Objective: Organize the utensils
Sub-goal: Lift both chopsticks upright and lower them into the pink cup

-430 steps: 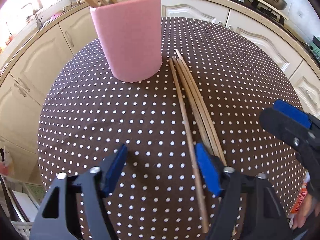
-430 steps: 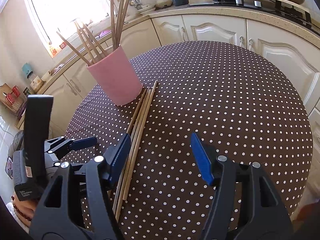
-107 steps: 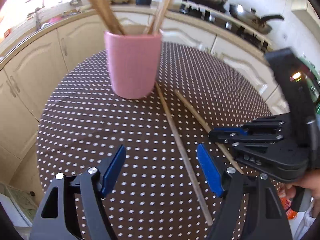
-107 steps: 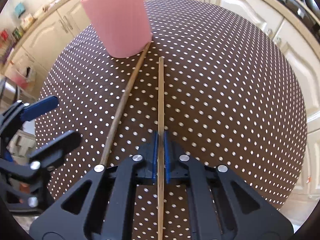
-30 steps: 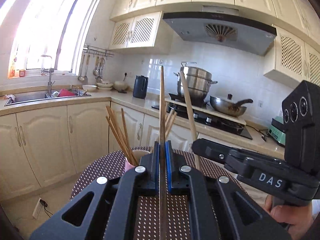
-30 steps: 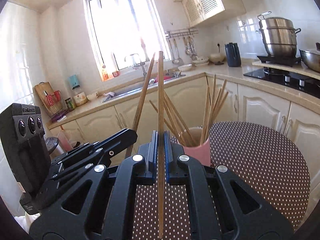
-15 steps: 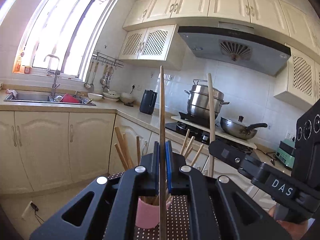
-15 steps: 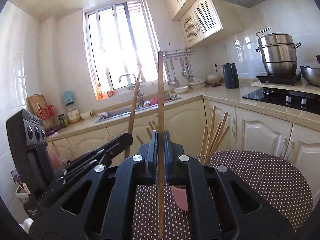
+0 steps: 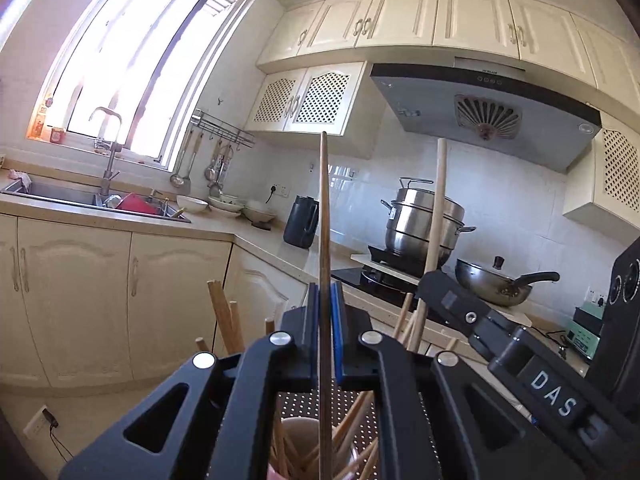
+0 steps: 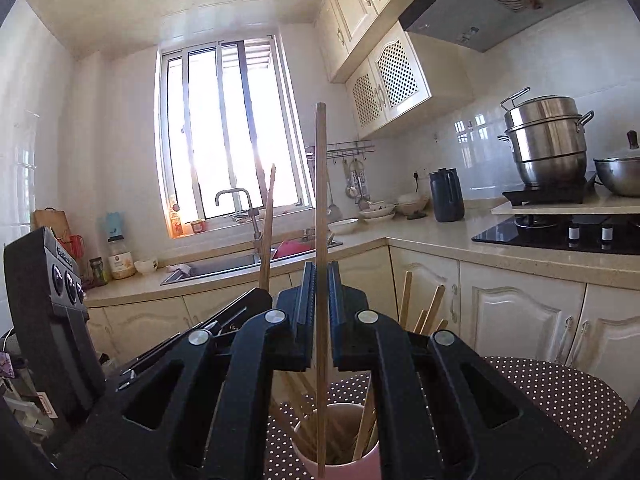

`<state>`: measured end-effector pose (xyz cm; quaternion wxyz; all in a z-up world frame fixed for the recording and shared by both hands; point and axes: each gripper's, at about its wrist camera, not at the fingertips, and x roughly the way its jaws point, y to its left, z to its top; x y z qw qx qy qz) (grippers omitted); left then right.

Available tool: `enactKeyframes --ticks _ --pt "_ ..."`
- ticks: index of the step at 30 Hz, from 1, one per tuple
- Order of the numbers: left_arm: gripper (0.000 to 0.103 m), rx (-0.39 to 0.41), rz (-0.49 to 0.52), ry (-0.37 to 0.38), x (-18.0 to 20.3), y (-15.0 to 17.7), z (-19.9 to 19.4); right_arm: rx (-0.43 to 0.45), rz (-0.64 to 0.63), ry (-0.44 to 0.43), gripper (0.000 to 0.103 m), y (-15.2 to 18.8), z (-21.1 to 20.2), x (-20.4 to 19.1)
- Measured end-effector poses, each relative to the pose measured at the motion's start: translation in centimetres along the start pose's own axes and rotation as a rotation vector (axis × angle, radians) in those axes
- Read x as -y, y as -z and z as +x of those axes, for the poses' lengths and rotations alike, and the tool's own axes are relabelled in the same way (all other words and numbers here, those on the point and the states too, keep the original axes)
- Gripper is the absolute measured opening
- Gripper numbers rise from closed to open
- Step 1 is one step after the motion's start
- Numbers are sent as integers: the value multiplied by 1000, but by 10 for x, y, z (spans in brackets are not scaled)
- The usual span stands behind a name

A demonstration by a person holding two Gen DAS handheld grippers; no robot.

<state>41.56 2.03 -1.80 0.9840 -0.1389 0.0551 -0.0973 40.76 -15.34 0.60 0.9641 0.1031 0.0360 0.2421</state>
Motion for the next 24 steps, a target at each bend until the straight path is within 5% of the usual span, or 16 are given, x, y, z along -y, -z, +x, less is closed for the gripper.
enactKeyframes --ticks 24 --pt "6 -66 6 -21 -17 45 25 -28 -64 -33 7 42 11 7"
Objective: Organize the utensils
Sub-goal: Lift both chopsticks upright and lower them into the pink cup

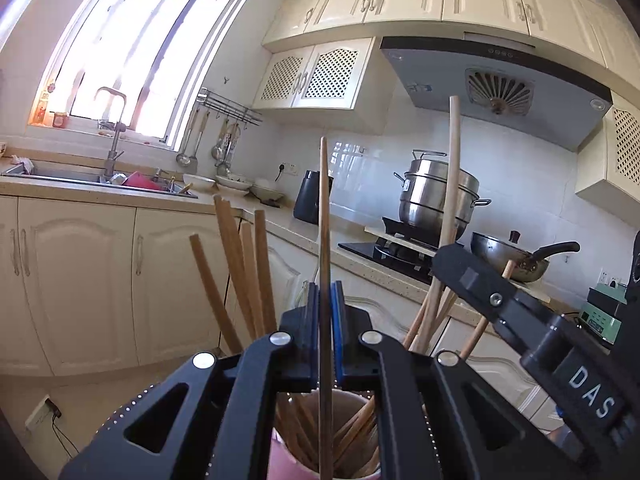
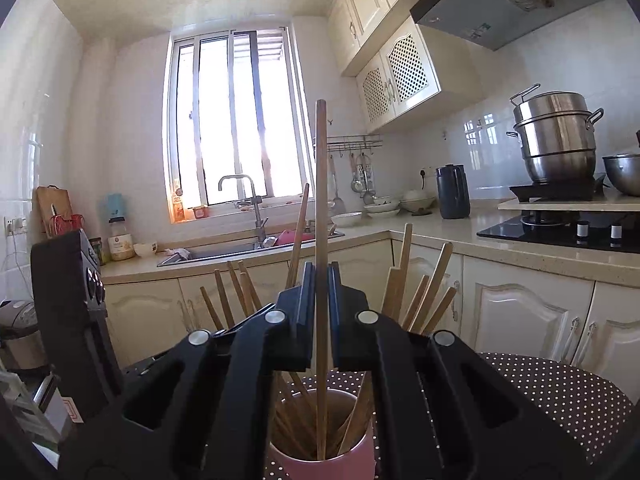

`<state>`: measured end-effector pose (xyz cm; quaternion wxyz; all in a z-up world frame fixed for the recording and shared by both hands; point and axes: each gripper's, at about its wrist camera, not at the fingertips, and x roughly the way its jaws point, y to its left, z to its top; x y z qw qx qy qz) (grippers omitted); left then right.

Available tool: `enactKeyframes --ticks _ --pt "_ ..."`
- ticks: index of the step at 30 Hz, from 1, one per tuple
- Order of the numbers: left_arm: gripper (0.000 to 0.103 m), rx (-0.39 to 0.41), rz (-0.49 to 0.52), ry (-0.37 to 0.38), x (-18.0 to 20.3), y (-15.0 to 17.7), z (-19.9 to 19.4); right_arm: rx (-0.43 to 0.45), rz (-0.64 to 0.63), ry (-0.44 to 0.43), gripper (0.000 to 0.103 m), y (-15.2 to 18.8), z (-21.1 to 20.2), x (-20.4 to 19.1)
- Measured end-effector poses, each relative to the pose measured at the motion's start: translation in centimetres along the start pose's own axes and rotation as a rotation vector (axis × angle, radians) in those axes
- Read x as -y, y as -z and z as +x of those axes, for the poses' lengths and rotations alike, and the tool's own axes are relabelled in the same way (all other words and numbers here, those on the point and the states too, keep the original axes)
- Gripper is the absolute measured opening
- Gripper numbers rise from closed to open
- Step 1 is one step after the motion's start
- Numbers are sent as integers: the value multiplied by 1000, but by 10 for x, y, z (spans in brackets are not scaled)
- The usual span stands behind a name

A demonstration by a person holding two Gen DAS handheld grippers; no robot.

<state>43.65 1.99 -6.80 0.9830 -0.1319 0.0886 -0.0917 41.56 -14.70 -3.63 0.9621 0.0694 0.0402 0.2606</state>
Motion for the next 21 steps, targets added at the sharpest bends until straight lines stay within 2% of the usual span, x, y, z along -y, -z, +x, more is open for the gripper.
enactKeyframes --ticks 7,16,21 --pt "6 -26 0 10 -3 1 -6 -27 -17 -6 7 12 -4 -4" --pt "6 153 -9 21 6 -26 -25 -66 -55 -35 7 25 -12 -8" --pt "6 184 28 1 14 -22 -15 -68 -33 -59 7 30 -16 -2"
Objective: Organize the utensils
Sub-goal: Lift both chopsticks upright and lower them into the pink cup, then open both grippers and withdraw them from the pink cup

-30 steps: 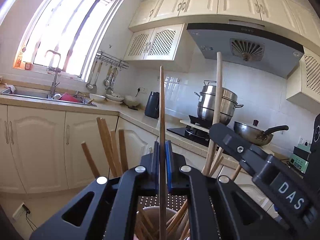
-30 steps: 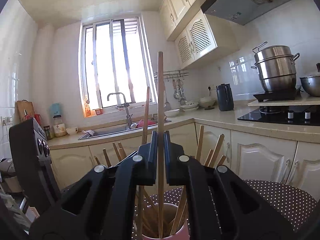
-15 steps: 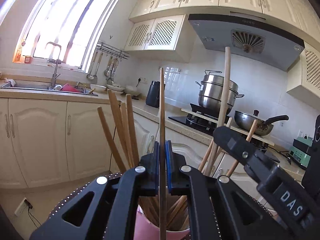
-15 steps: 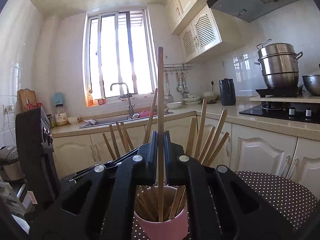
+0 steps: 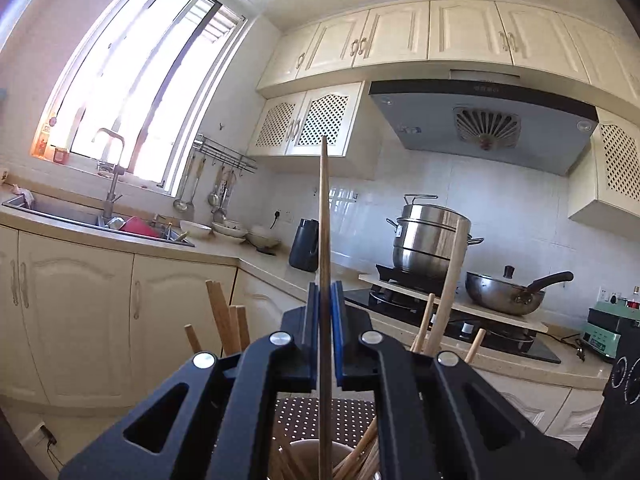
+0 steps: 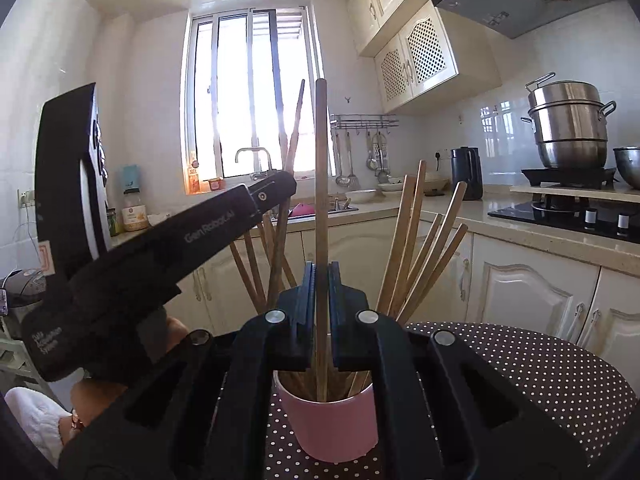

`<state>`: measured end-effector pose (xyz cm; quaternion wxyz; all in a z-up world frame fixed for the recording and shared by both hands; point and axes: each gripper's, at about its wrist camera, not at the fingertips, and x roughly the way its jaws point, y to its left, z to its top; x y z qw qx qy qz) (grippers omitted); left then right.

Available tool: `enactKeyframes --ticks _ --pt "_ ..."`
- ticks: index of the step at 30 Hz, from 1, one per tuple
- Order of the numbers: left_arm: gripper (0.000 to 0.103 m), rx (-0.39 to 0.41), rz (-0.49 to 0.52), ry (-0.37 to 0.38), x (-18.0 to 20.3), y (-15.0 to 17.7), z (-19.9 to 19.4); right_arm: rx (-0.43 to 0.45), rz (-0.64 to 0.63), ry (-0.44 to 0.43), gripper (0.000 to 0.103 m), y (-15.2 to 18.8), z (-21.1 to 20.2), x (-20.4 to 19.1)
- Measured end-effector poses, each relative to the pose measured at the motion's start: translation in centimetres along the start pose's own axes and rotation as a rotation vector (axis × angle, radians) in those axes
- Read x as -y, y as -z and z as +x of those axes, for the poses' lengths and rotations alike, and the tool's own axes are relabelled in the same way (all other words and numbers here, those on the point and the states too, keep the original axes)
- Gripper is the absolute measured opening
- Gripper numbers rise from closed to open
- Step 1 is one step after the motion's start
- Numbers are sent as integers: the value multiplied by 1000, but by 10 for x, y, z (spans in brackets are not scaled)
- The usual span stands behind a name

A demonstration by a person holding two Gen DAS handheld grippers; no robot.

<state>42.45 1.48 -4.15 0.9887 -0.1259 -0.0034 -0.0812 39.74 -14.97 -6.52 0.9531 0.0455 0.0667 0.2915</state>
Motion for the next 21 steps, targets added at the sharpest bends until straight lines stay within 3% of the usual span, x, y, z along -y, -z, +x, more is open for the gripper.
enactKeyframes --ticks 5,21 --pt "6 13 22 -22 2 11 9 -6 28 -18 6 7 1 6" --pt "6 -125 60 3 -1 33 0 -47 76 10 7 17 4 13"
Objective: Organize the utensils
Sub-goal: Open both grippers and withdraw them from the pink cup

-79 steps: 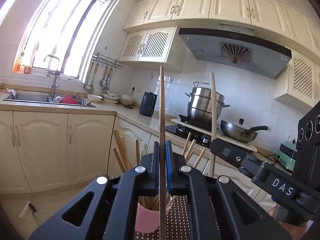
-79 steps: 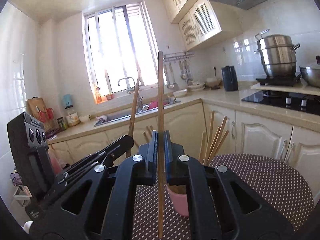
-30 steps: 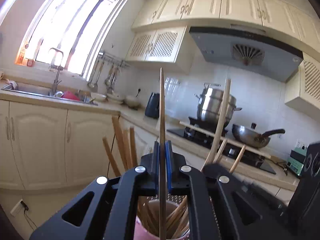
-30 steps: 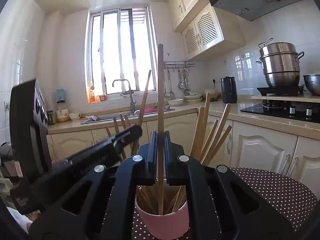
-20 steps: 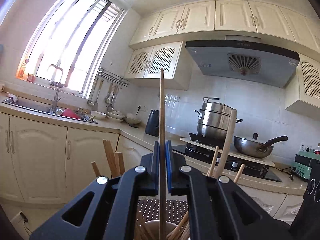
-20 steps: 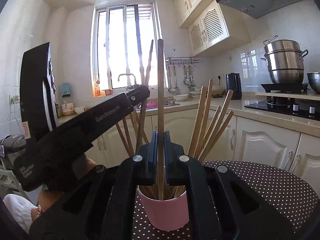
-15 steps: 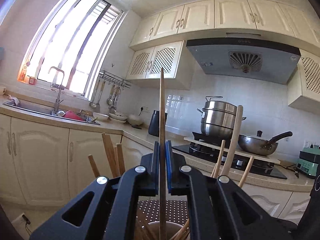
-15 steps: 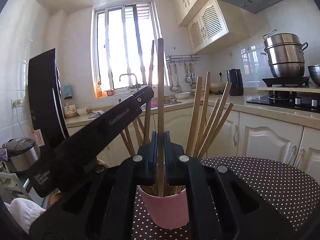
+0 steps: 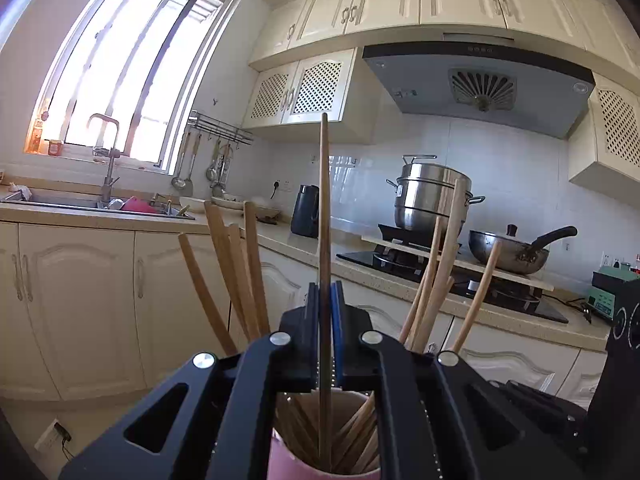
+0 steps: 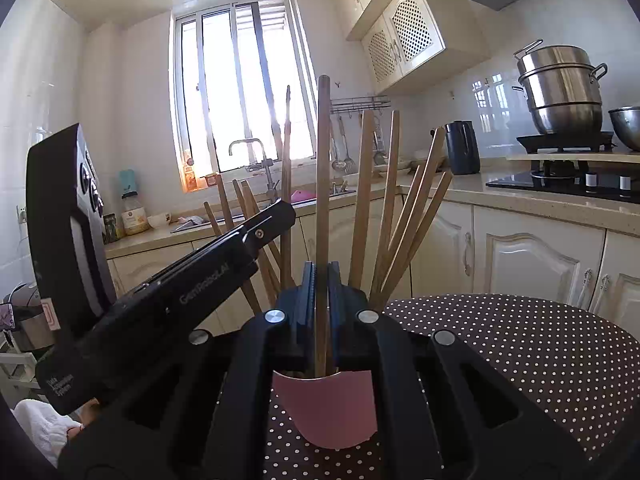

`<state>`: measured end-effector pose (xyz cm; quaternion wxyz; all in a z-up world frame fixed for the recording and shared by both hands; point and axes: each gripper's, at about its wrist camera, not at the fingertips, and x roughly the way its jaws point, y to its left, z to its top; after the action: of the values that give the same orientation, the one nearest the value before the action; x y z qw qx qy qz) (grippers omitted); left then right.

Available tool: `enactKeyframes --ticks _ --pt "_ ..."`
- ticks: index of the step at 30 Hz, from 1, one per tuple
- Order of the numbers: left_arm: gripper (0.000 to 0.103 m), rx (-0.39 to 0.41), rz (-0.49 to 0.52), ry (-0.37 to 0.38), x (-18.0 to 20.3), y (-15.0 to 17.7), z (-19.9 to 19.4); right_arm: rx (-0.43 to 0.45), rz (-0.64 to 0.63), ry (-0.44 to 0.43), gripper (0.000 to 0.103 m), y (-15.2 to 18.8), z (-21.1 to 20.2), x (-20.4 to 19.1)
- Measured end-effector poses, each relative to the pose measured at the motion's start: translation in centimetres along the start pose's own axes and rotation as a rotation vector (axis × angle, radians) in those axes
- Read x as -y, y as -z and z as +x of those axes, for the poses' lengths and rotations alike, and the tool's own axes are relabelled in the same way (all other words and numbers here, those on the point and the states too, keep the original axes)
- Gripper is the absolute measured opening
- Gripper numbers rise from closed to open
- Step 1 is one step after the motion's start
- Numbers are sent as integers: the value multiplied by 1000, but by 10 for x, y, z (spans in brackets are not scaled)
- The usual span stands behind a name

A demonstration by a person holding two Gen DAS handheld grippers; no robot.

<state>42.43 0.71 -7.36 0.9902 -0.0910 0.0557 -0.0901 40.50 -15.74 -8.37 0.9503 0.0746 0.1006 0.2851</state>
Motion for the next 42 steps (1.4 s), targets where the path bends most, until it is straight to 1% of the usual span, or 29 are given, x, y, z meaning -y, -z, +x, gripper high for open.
enactKeyframes --ticks 4,5,7,8,9,10,11,12,14,15,17,19,21,23,24,25,28,31,34,37,42 --pt "7 -53 13 0 1 2 -7 -24 -2 15 8 -2 -2 -6" --pt "10 -71 17 -1 2 3 -9 -31 -1 19 8 -2 -3 -7" --pt "23 -92 22 -18 2 4 -15 -47 10 32 9 -2 -5 -7" --pt "31 -102 24 -31 2 4 -19 -51 15 38 10 -3 -7 -7" --pt "33 -113 28 -31 2 4 -24 -53 20 40 12 -4 -10 -7" --pt "35 -121 28 -33 2 3 -29 -55 25 45 17 -4 -13 -7" --pt "38 -126 27 -42 1 1 -35 -56 29 50 23 -5 -16 -8" --pt "43 -129 24 -53 1 0 -41 -53 32 58 26 -6 -20 -8" --pt "47 -142 3 -51 -2 -4 -52 -53 40 73 38 -9 -29 -10" --pt "54 -160 -8 -55 -4 -7 -58 -51 45 78 46 -10 -33 -11" --pt "59 -194 0 -53 -2 -12 -73 -45 48 82 46 -13 -47 -16" --pt "62 -200 39 -85 4 -16 -88 -40 46 88 46 -17 -61 -23" --pt "66 -198 86 -98 13 -20 -108 -28 34 102 48 -21 -81 -34" --pt "67 -185 107 -106 20 -24 -129 -17 2 124 54 -24 -99 -47" --pt "70 -180 116 -106 23 -26 -138 -12 -13 131 55 -25 -109 -54" --pt "71 -176 127 -106 26 -29 -148 -8 -30 138 57 -26 -121 -62" --pt "73 -144 159 -118 37 -35 -181 -1 -70 175 63 -28 -149 -85" --pt "74 -125 184 -127 46 -41 -209 14 -99 206 67 -27 -177 -106" --pt "74 -103 183 -115 52 -46 -237 47 -141 247 72 -26 -206 -128" --pt "76 -74 191 -112 58 -50 -266 75 -178 294 74 -23 -232 -150" --pt "79 -40 203 -112 66 -51 -308 102 -166 308 77 -18 -267 -172"
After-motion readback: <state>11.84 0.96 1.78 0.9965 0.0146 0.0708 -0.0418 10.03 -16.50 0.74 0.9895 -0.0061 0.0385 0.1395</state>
